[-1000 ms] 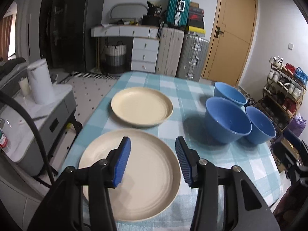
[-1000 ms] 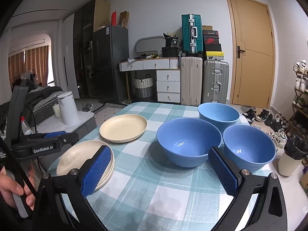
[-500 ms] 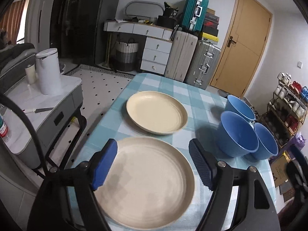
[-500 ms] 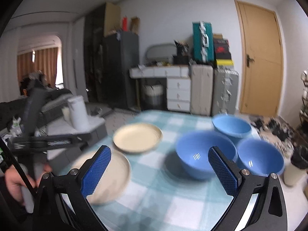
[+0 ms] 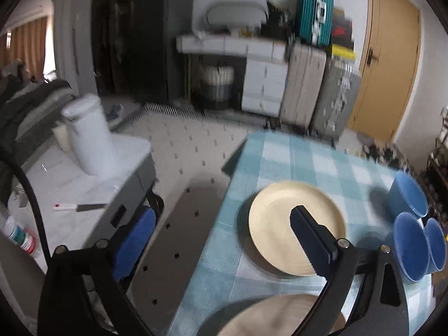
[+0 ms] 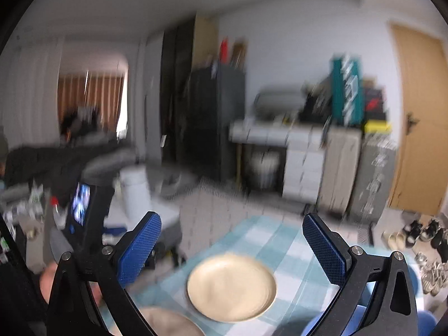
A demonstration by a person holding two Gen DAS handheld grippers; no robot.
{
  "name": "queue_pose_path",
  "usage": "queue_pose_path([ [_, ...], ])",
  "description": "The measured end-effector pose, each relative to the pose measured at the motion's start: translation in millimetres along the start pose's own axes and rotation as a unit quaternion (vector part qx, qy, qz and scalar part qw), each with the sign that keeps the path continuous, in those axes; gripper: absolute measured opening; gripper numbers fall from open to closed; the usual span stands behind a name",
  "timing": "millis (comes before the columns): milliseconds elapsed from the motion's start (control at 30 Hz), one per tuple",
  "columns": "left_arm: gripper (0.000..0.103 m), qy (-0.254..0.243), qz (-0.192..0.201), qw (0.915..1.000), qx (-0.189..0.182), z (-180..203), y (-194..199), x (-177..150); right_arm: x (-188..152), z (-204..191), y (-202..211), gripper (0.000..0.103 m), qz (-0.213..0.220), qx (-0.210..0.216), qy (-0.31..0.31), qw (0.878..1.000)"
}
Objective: Organize plates and bowls
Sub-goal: 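Carry the cream plate with the left gripper while the right gripper approaches its opposite rim, then close the right gripper on the plate rim while the left gripper holds it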
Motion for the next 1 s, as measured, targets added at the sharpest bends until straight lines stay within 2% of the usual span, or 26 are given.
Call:
queue_pose_path([
  [67, 0.098, -0.002, -0.046, 0.9989, 0.003, 0.7, -33.3, -2.8, -22.8, 2.3, -59.3, 0.103, -0.115, 0.035, -0.021, 0.993],
  [133, 0.098, -0.012, -0.069, 0.9975, 0.004, 4.9, -54.8, -6.1, -57.0, 11.0, -112.3, 0.103, -0.244, 0.049, -0.071, 0.966],
  [233, 0.098, -0.037, -0.090, 0.9952, 0.012, 11.6, -82.5, -9.9, -100.9, 36.9, -161.6, 0.103, -0.353, -0.004, -0.121, 0.928],
  [300, 0.098, -0.052, -0.119, 0.9915, 0.008, 18.1, -101.1, -17.4, -122.6, 51.4, -180.7, 0.103, -0.396, -0.041, -0.128, 0.908],
  [367, 0.097, -0.062, -0.138, 0.9885, 0.005, 23.4, -116.4, -23.3, -133.9, 63.8, -195.6, 0.103, -0.412, -0.071, -0.127, 0.900],
  [500, 0.097, -0.051, -0.154, 0.9865, -0.026, 33.2, -128.7, -29.0, -150.6, 75.6, -204.1, 0.103, -0.424, -0.089, -0.129, 0.892],
  [700, 0.096, -0.064, -0.169, 0.9829, -0.034, 42.9, -139.8, -32.7, -171.6, 87.3, -211.3, 0.096, -0.422, -0.079, -0.154, 0.890],
  [800, 0.096, -0.053, -0.173, 0.9825, -0.044, 41.1, -140.3, -33.8, -182.7, 93.3, -219.7, 0.087, -0.432, -0.079, -0.156, 0.885],
  [900, 0.088, -0.050, -0.184, 0.9806, -0.044, 40.4, -145.4, -37.8, -190.2, 94.4, -220.7, 0.079, -0.441, -0.084, -0.164, 0.879],
  [1000, 0.086, -0.058, -0.191, 0.9789, -0.044, 42.6, -149.9, -43.2, -199.0, 94.2, -220.9, 0.067, -0.451, -0.083, -0.179, 0.870],
])
Point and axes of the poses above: each gripper's, at about its wrist camera, not at the fingertips, and y roughly against the way its jaws point, z to its right, x to its top, the point moved 9 cm from there along -y, roughly the way its jaws point
